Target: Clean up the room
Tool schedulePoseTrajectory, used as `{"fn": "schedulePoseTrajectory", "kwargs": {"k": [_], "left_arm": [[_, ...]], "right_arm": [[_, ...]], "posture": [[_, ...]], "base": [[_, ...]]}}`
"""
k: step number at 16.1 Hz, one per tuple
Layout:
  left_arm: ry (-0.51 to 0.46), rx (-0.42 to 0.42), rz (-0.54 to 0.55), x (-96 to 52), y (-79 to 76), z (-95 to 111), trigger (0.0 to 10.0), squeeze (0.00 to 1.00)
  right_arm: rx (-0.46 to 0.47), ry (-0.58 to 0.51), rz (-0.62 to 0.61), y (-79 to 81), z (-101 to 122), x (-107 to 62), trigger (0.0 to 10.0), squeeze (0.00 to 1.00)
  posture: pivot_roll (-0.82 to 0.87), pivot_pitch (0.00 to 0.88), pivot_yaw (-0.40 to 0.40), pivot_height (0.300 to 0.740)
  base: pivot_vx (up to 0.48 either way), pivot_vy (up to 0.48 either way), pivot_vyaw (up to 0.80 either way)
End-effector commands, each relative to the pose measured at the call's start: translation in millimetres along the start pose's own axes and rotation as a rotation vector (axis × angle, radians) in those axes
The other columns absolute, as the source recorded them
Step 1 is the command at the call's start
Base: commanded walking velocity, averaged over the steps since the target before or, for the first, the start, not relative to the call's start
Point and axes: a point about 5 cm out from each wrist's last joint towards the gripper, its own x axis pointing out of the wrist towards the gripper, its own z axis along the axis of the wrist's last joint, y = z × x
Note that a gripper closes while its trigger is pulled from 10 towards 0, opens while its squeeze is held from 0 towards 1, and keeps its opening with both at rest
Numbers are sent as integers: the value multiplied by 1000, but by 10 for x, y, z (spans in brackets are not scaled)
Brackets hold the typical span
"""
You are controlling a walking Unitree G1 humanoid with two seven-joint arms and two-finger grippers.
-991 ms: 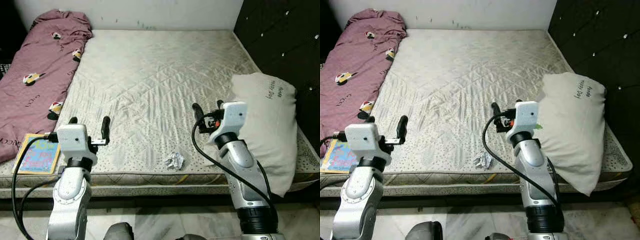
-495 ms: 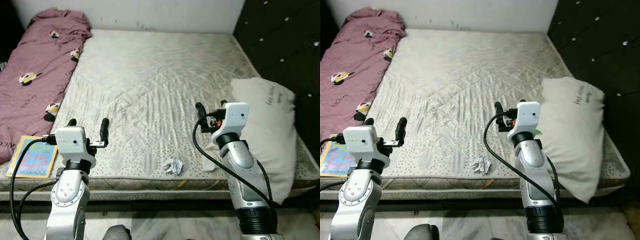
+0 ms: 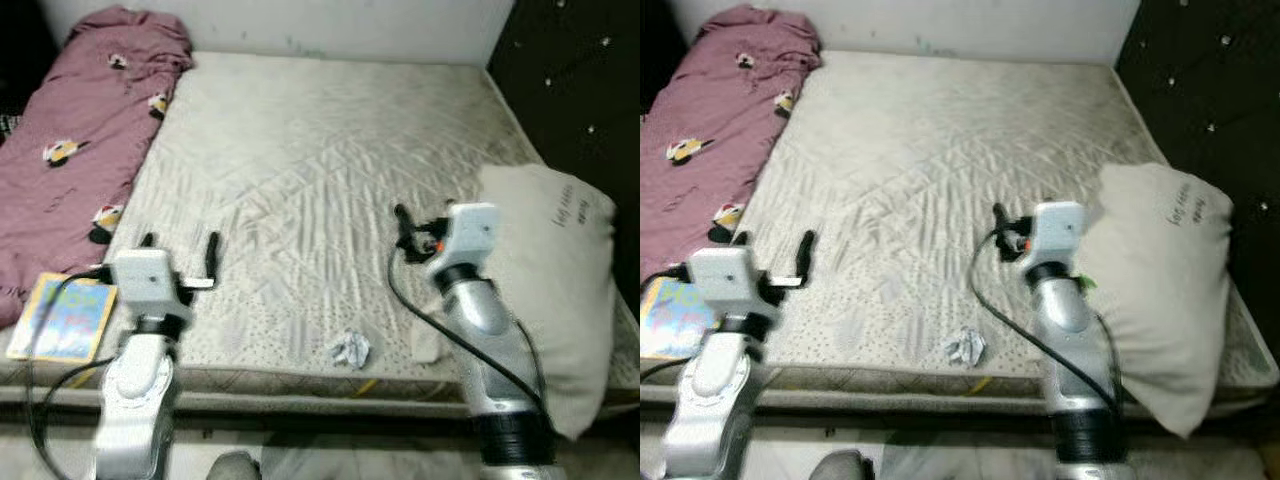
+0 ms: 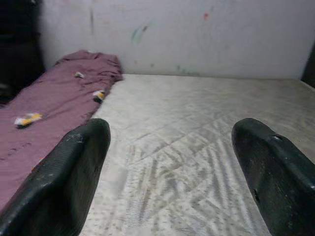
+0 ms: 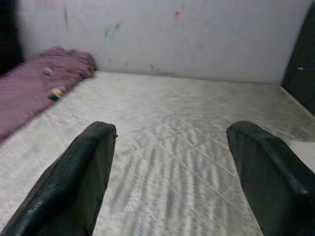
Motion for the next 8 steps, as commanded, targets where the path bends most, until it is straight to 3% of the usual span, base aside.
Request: {"fn": "schedulePoseTrajectory", "kwargs": {"k": [1,5,6,8], "left_arm": [[-1,-17,-23,8,-74,3,10000,0],[4,-30,-32,8,-115,-6,10000,0],[-5,0,-4,21,-107,-5,10000,0],[-3,6,6,25,-104,-9,10000,0]], "right_arm": [[-17,9,-43,-132,-33,-41,10000,0],[-43,5,-44,-148,-23,-24,10000,0],[-51,5,-39,-149,-22,-25,10000,0],[-55,5,-39,-157,-21,-30,10000,0]], "posture": [[61,62,-37,740],[60,61,-34,740],[59,64,-36,740],[58,65,-38,740]], "base": [[307,0,0],[306,0,0],[0,0,0],[0,0,644]]}}
